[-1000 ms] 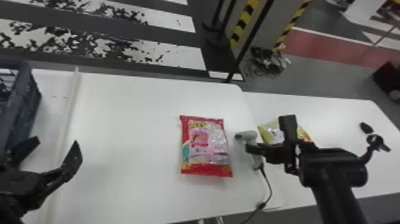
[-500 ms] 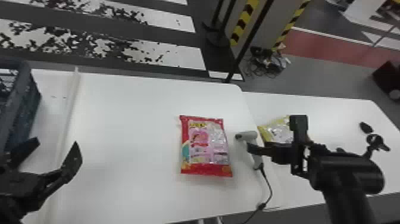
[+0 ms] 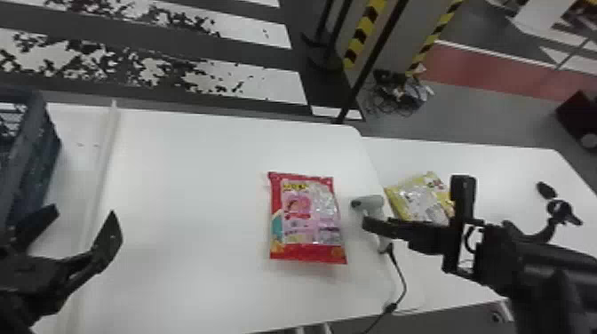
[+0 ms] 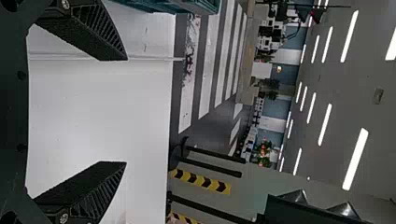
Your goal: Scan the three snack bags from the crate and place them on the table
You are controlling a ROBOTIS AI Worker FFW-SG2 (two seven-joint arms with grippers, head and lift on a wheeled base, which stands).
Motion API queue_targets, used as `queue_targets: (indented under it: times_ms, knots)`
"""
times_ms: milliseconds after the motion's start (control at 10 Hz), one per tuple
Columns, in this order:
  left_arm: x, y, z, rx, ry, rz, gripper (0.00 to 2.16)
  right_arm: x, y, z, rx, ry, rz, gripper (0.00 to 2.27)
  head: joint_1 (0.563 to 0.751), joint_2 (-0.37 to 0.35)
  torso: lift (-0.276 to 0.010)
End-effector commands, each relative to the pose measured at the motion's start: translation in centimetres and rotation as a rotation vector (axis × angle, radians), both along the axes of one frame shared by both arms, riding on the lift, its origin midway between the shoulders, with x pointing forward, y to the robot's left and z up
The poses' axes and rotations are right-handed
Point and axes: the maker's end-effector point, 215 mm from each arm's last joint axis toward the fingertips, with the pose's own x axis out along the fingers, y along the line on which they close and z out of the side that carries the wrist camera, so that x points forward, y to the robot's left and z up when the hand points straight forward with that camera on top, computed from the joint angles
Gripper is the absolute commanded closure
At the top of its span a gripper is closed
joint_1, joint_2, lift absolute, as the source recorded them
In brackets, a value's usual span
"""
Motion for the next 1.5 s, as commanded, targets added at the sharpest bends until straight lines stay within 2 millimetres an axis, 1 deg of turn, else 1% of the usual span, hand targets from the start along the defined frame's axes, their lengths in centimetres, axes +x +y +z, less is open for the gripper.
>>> queue_targets:
  times_ms: [0, 200, 500, 700, 900, 1000, 1100, 1200, 1300, 1400]
  knots:
    - [0.1, 0.0, -0.1, 0.001, 0.0, 0.0, 0.08, -0.9, 2.1, 0.1, 0.105, 0.026, 0.018, 0.08, 0.695, -0.323, -0.062]
    - [0.2, -0.2, -0.1, -0.002, 0.0, -0.002, 0.08, -1.2, 3.7, -0.9, 0.14, 0.053, 0.042, 0.08, 0.695, -0.297, -0.062]
    - [0.1, -0.2, -0.2, -0.002, 0.003, -0.002, 0.08, -1.6, 5.8, -3.9, 0.179, 0.122, 0.09, 0.08, 0.695, -0.271, -0.062]
    - [0.1, -0.2, -0.3, -0.001, 0.005, -0.004, 0.08, -2.0, 6.5, -5.5, 0.168, 0.158, 0.116, 0.06, 0.695, -0.255, -0.062]
    - [0.0, -0.5, -0.4, -0.004, 0.006, -0.01, 0.08, -1.8, 7.0, -7.1, 0.124, 0.158, 0.168, 0.07, 0.695, -0.247, -0.062]
    - [-0.2, -0.6, -0.4, -0.006, 0.008, -0.011, 0.08, -1.7, 7.3, -7.5, 0.119, 0.159, 0.183, 0.17, 0.695, -0.246, -0.062]
    - [-0.2, -0.6, -0.5, -0.006, 0.009, -0.011, 0.08, -1.6, 7.4, -7.8, 0.118, 0.161, 0.199, 0.59, 0.695, -0.244, -0.062]
    - [-0.3, -0.6, -0.4, -0.006, 0.009, -0.011, 0.08, -1.5, 7.4, -8.1, 0.112, 0.165, 0.205, 1.76, 0.695, -0.24, -0.062]
    - [-0.4, -0.6, -0.4, -0.006, 0.009, -0.012, 0.08, -1.6, 7.3, -8.2, 0.109, 0.171, 0.209, 2.26, 0.695, -0.24, -0.062]
    - [-0.4, -0.6, -0.3, -0.007, 0.008, -0.012, 0.08, -1.7, 7.5, -7.6, 0.138, 0.16, 0.209, 2.26, 0.695, -0.242, -0.062]
